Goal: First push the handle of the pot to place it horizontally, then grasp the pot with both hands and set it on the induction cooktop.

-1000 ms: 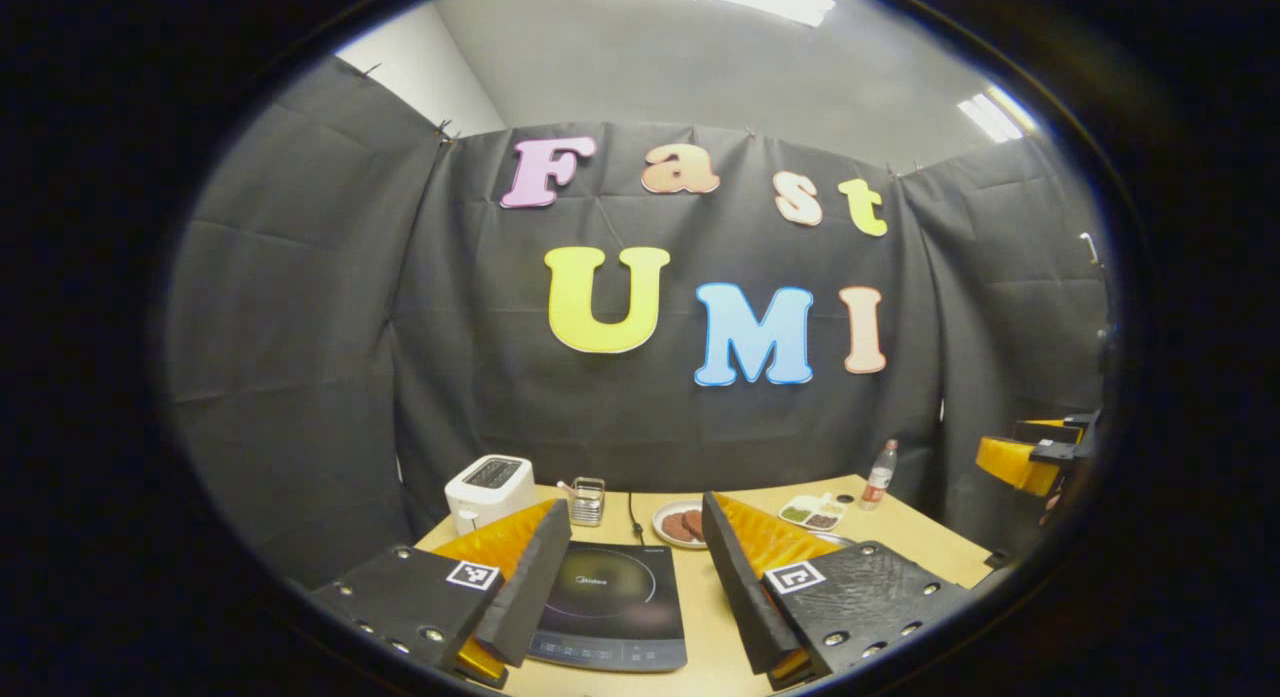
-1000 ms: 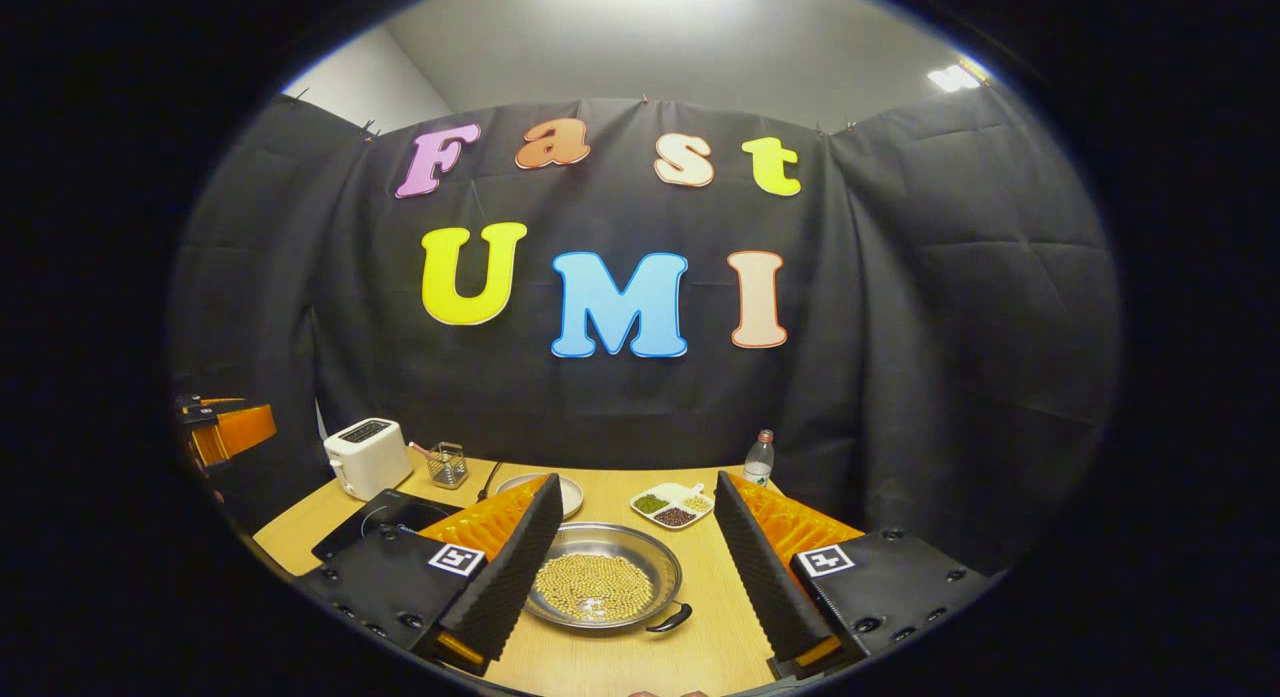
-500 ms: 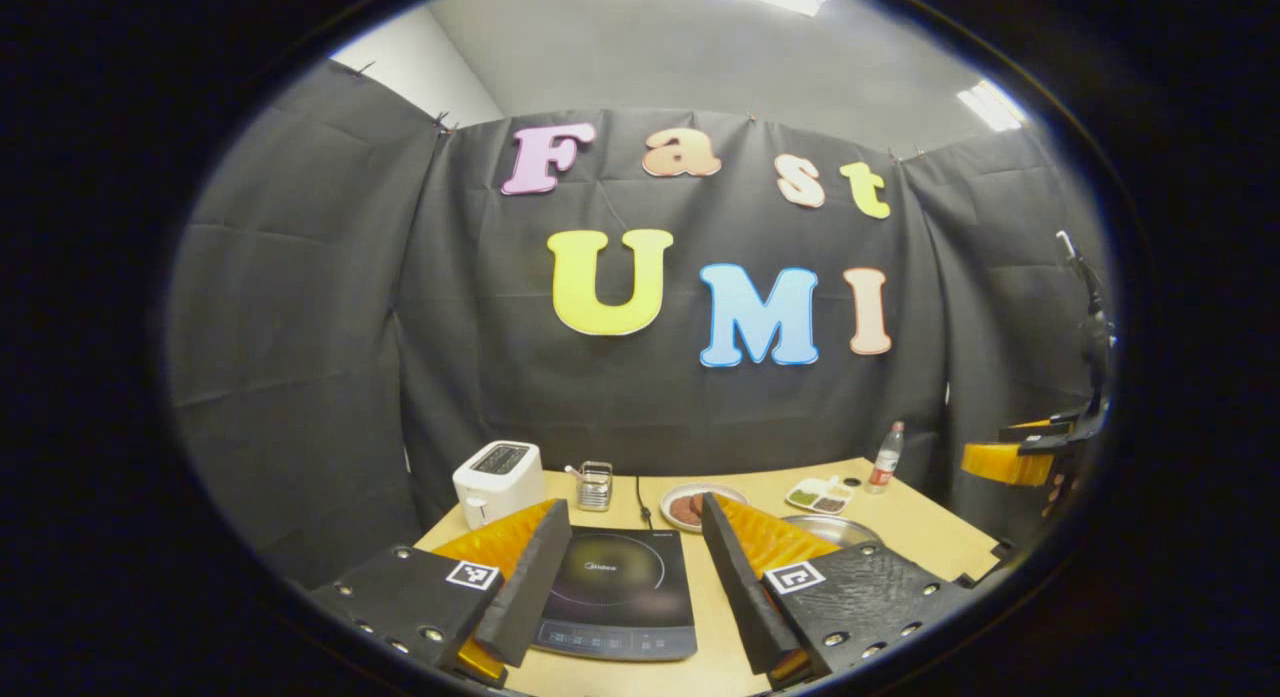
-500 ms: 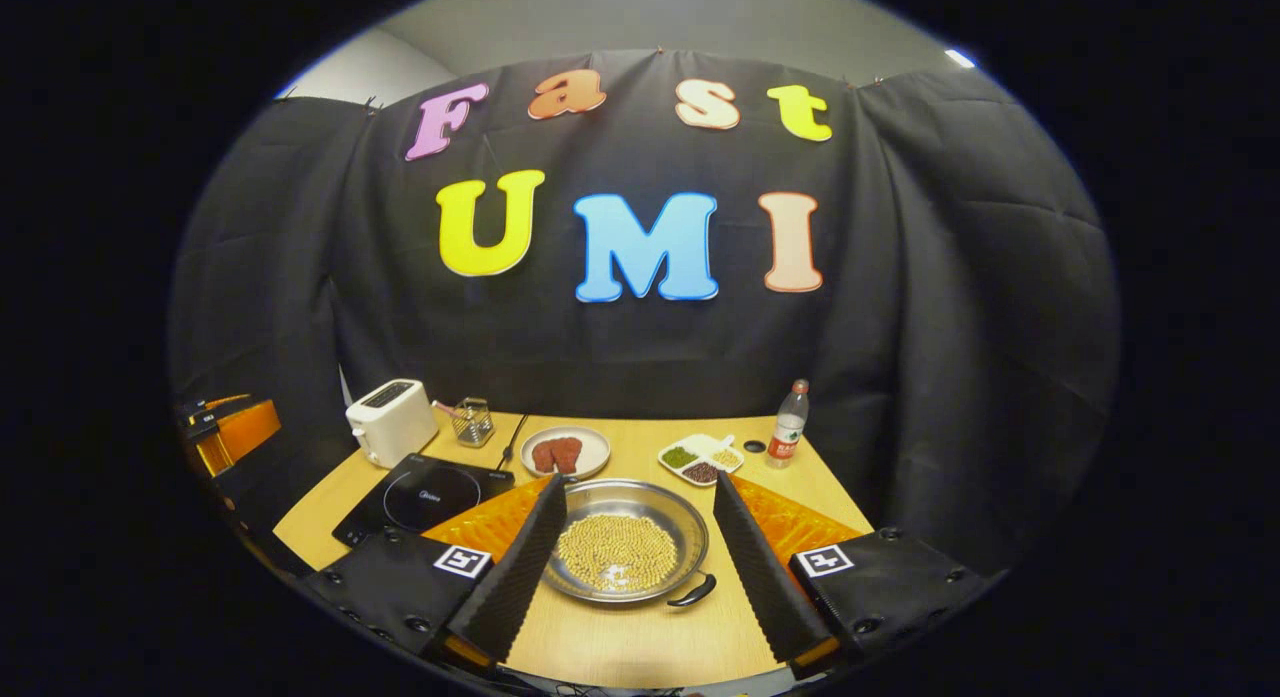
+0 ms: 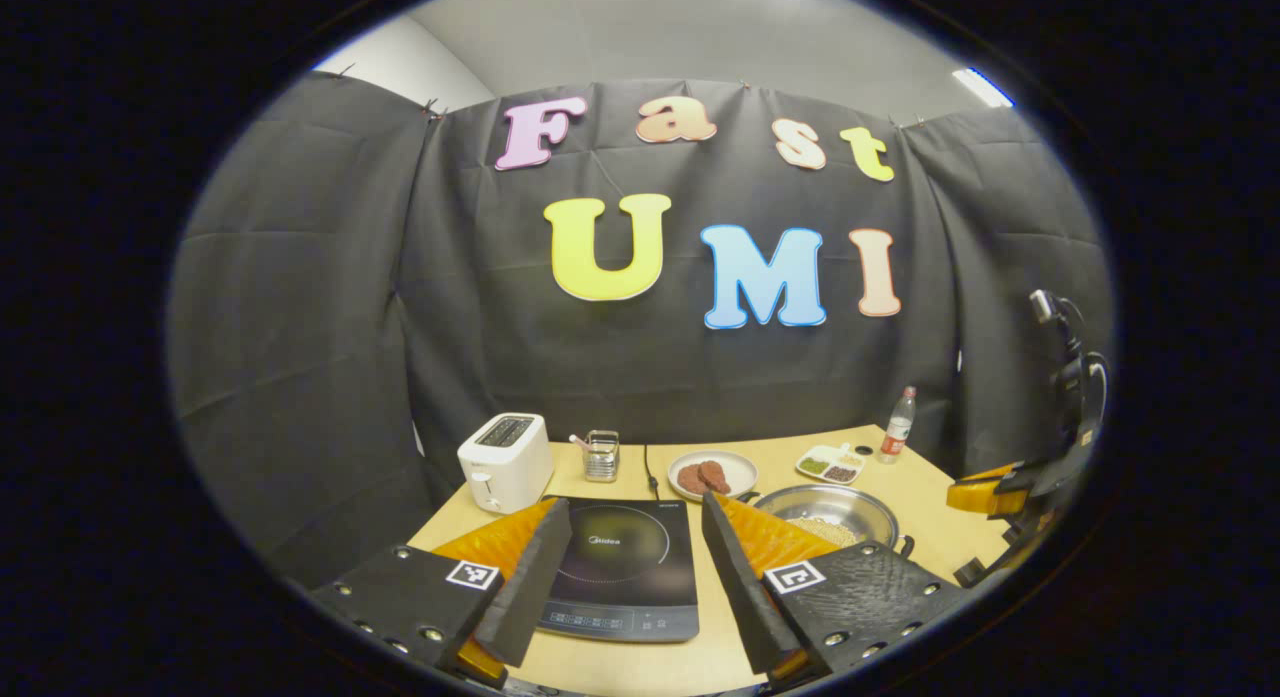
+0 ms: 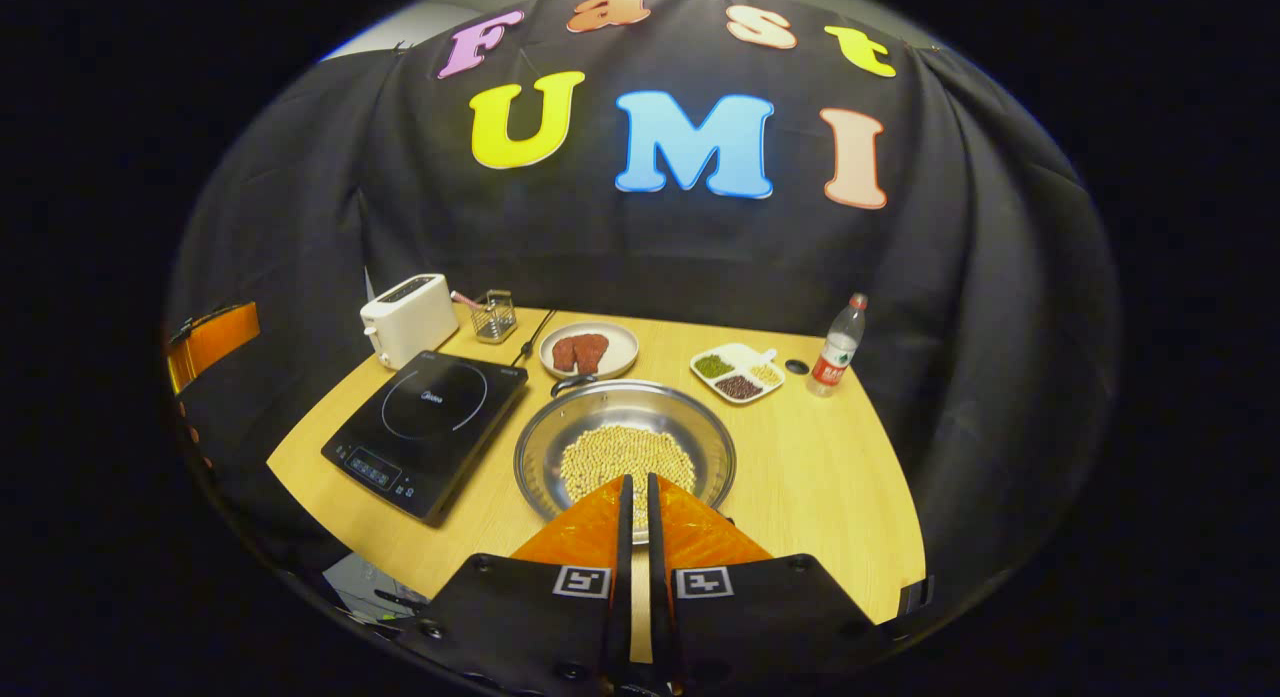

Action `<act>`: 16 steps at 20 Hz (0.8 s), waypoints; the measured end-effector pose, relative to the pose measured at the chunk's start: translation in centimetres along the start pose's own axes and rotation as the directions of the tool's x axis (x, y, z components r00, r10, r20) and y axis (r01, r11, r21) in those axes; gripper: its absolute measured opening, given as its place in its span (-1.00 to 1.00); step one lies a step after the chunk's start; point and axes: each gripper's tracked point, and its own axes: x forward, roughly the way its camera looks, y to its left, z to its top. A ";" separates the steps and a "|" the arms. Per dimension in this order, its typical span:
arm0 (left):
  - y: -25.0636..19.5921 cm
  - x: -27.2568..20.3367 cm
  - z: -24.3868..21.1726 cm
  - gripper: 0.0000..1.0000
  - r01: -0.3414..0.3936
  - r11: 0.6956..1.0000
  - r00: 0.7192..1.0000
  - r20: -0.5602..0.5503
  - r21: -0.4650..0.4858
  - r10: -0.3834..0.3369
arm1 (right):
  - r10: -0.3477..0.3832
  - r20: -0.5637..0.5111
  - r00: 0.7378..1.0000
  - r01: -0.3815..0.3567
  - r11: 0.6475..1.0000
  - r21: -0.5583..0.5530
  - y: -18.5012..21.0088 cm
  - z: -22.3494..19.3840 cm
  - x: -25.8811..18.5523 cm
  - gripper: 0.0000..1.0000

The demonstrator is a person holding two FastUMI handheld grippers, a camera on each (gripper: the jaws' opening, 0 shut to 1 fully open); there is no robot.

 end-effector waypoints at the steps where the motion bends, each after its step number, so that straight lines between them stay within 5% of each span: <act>1: 0.0 0.3 -0.1 0.61 -0.009 1.000 1.000 -0.008 -0.004 0.009 | 0.023 -0.026 0.999 -0.023 1.000 0.017 0.3 -0.8 0.6 -0.80; 6: -1.3 1.3 -1.4 0.51 -0.027 1.000 0.999 -0.047 -0.016 0.026 | 0.147 -0.152 0.977 -0.145 0.989 0.020 1.6 -4.5 2.7 -0.96; 16: -4.2 4.0 -0.8 0.62 -0.045 0.998 0.997 -0.066 0.036 0.047 | 0.176 -0.378 0.909 -0.187 0.982 0.009 0.3 -12.0 7.7 -0.99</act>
